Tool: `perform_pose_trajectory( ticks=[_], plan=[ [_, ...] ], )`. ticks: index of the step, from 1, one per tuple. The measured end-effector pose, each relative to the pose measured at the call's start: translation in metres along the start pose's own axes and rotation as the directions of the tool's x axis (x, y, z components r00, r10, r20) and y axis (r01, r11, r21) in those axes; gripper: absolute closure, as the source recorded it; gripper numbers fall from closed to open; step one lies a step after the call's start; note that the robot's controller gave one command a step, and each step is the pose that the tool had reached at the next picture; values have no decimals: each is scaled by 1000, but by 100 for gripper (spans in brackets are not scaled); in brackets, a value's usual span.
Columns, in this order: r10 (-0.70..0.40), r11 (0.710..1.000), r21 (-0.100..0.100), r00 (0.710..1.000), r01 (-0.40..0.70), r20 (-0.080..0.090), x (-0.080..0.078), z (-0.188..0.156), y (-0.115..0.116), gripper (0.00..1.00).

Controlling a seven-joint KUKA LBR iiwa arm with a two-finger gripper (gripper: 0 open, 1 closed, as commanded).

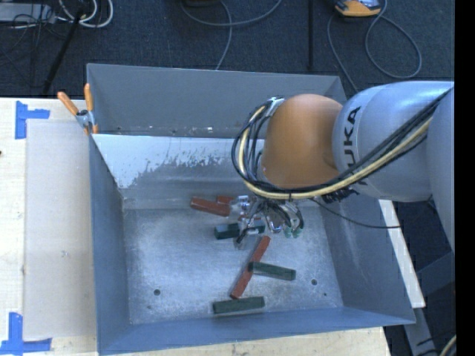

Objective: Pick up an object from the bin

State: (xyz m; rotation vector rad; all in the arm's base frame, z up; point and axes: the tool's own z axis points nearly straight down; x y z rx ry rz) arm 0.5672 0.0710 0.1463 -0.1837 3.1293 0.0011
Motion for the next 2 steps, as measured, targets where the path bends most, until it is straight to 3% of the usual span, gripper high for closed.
perform_pose_trajectory(
  ticks=[2],
  plan=[
    [3, 1000, 0, 1000, -3, -5, -1, -16, 0, 100]
  ],
)
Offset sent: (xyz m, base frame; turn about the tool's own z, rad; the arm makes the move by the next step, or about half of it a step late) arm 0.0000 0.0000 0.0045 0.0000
